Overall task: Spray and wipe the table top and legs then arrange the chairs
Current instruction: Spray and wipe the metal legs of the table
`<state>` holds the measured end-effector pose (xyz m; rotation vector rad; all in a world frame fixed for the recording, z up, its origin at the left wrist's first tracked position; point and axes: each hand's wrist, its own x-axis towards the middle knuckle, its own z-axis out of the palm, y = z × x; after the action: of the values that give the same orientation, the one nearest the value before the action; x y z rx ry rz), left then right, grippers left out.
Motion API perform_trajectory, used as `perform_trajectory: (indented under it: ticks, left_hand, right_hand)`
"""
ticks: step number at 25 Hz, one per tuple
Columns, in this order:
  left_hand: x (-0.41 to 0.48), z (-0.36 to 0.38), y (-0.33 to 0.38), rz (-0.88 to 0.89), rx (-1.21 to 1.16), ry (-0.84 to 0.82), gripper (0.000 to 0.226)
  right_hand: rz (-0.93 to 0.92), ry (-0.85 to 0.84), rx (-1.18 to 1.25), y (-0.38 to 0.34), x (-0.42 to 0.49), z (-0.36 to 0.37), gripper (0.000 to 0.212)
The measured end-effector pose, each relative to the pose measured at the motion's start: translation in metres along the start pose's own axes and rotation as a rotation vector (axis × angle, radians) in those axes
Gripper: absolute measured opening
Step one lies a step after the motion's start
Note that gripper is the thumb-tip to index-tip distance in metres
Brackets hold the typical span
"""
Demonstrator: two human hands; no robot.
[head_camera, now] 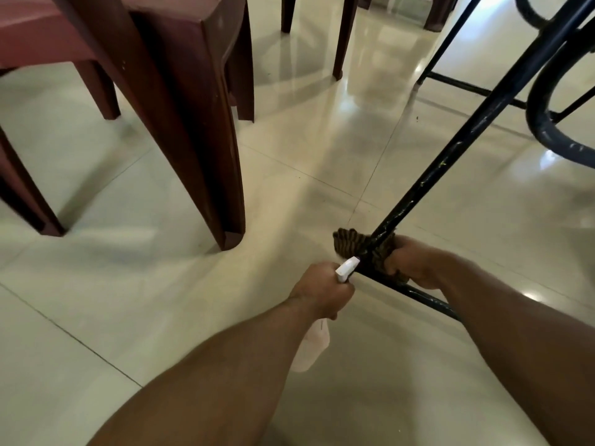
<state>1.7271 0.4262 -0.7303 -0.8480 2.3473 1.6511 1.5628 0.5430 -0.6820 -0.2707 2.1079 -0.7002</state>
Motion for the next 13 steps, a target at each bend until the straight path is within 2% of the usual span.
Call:
perform_trajectory:
  ticks: [2,6,8,10,13]
  left_hand:
    - [0.0,0.0,-0.007,0.008,0.025,0.006,0.009]
    - [-0.003,-0.005,-0.014,0.011,0.015,0.023,0.009]
    - [-0.007,-0.008,-0.014,0.028,0.022,0.021,0.007]
    - [-0.008,-0.008,-0.014,0.048,0.033,0.019,0.008]
    - [-0.01,-0.003,-0.011,0.058,0.036,0.02,0.007]
  right_hand:
    - [0.007,-0.062,-0.154,-0.004,0.004,0.005,0.063]
    - [0.0,-0.053,0.19,-0.007,0.005,-0.007,0.073]
    - [-0.011,-0.023,0.056,-0.007,0.007,0.002,0.072]
    - [-0.004,0.072,-0.027,-0.006,0.003,0.009,0.066]
    - [0.009,0.271,0.16,-0.004,-0.013,0.008,0.038]
